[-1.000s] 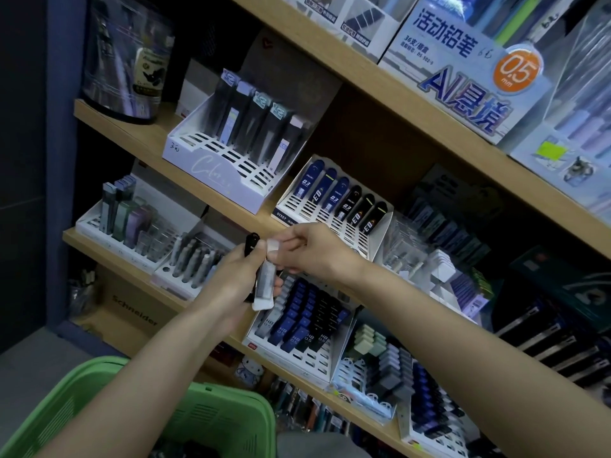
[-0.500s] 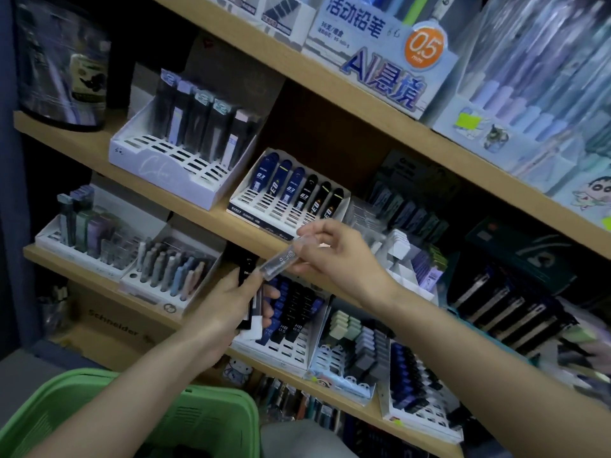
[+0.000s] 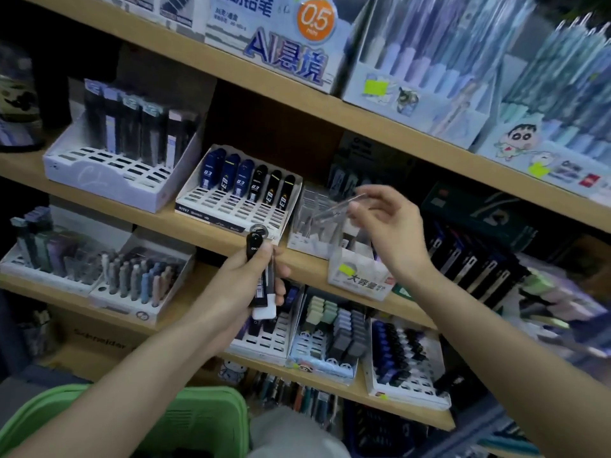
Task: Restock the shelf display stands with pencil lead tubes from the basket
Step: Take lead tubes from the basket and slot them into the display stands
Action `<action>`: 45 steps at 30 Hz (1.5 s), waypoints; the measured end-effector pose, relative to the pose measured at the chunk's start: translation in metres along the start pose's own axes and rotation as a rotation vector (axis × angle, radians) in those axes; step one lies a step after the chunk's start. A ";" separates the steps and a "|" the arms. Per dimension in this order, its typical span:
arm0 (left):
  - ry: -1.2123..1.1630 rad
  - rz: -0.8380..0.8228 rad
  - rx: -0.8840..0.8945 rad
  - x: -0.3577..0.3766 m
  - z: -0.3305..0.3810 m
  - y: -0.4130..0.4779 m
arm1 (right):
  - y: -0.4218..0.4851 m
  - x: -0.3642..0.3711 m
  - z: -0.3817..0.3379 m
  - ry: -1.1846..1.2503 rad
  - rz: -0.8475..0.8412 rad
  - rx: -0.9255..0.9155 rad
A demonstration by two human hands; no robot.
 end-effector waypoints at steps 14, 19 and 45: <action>0.066 -0.034 -0.050 0.022 0.003 0.010 | 0.059 0.008 0.053 -0.513 -0.045 -0.029; 0.059 -0.028 -0.070 0.020 0.001 0.017 | 0.072 0.013 0.059 -0.592 -0.136 -0.018; 0.036 -0.038 -0.096 0.016 -0.005 0.041 | 0.102 0.044 0.087 -0.575 -0.447 0.081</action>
Point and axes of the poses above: each hand's wrist, its own y-axis towards the middle knuckle, its own x-axis out of the palm, z = x × y, the point moved 6 cm from there along y, towards the middle knuckle, and after that the axes turned 15 degrees about -x, right-handed, at the moved point
